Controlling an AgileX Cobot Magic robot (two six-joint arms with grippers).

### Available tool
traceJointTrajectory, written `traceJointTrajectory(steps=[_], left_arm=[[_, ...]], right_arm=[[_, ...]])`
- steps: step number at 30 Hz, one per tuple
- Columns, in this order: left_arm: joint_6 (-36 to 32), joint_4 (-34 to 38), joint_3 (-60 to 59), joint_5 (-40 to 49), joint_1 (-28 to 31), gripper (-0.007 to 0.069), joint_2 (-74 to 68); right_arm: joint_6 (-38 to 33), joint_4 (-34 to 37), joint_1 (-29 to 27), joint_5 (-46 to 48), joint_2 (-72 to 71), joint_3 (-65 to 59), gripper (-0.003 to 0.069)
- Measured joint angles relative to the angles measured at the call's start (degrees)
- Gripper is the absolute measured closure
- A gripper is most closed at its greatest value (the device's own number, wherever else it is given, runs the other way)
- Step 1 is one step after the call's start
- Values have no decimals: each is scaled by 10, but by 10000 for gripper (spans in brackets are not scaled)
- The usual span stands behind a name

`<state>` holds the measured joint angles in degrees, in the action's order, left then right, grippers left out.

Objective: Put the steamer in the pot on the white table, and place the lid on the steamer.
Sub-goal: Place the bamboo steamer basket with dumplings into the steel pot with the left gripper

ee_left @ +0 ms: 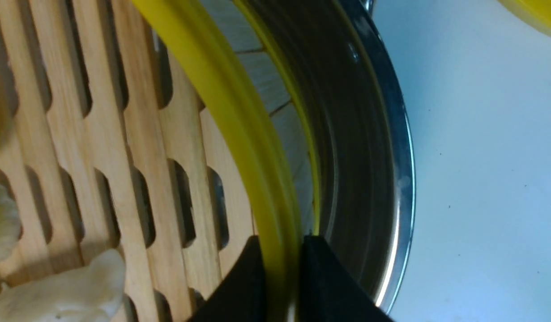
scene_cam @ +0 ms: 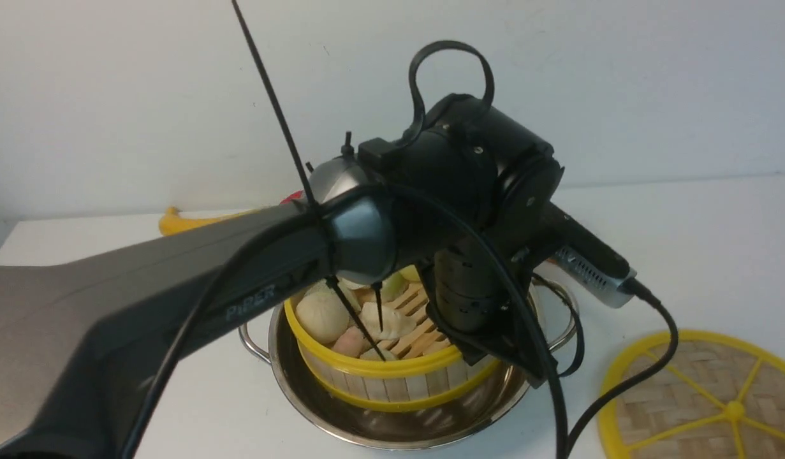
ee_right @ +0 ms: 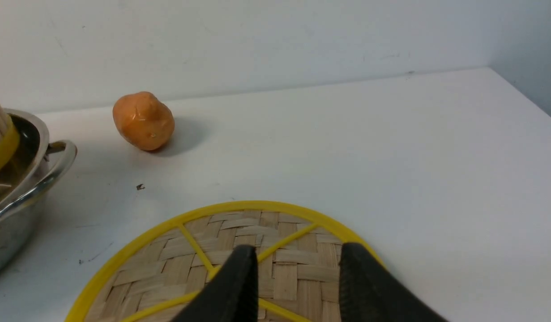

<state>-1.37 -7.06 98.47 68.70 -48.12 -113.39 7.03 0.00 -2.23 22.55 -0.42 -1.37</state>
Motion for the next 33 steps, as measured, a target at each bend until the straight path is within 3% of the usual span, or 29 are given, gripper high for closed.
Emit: traceJointTrajectory(steps=[26, 29, 33], left_arm=[[-1, 11, 0, -7, 0, 561, -29], [-1, 11, 0, 3, 0, 545, -29], [-17, 15, 0, 15, -1, 459, -28]], right_arm=[[0, 0, 0, 0, 0, 0, 418], [0, 0, 0, 0, 0, 0, 418], [0, 0, 0, 0, 0, 0, 418]])
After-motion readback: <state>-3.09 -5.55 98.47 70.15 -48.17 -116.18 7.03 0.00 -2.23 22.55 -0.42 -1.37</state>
